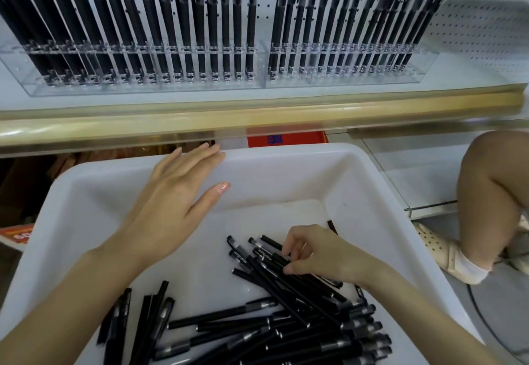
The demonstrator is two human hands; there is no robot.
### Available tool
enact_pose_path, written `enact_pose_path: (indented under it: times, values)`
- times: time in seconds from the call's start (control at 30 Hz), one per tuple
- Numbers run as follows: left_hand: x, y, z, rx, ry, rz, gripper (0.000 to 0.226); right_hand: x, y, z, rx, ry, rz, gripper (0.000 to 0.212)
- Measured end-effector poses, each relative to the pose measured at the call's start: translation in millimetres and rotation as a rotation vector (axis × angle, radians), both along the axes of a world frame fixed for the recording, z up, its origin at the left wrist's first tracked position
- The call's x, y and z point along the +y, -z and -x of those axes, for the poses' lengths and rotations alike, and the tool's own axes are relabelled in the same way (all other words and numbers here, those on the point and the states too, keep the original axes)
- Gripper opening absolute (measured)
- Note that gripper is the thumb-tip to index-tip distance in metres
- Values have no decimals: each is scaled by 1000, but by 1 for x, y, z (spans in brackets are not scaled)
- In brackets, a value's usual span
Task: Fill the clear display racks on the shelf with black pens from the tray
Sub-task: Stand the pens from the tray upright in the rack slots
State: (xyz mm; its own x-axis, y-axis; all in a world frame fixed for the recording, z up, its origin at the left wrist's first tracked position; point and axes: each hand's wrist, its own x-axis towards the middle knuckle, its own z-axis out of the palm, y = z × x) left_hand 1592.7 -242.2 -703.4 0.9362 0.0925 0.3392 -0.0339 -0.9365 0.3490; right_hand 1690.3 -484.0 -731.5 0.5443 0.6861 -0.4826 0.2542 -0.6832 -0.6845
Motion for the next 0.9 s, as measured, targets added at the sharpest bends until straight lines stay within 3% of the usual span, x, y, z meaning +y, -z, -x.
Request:
enact_pose_path:
  times: [0.27, 0.6, 0.73, 0.83, 0.9]
  values:
    - [-1, -4, 2, 23, -1, 41, 66, 3, 7, 0, -37, -10, 15, 27]
    - [-3, -8, 5, 46, 8, 57, 68, 8, 8, 10, -63, 12, 11, 22]
    - [-5, -8, 6, 48, 22, 25, 68, 7, 1, 12, -46, 103, -135, 17]
    - [-2, -13, 6, 30, 12, 159, 63, 11, -15, 14, 51, 191, -379, 11]
    - [1, -21, 4, -12, -7, 233, 61, 13, -30, 10, 60, 203, -505, 36]
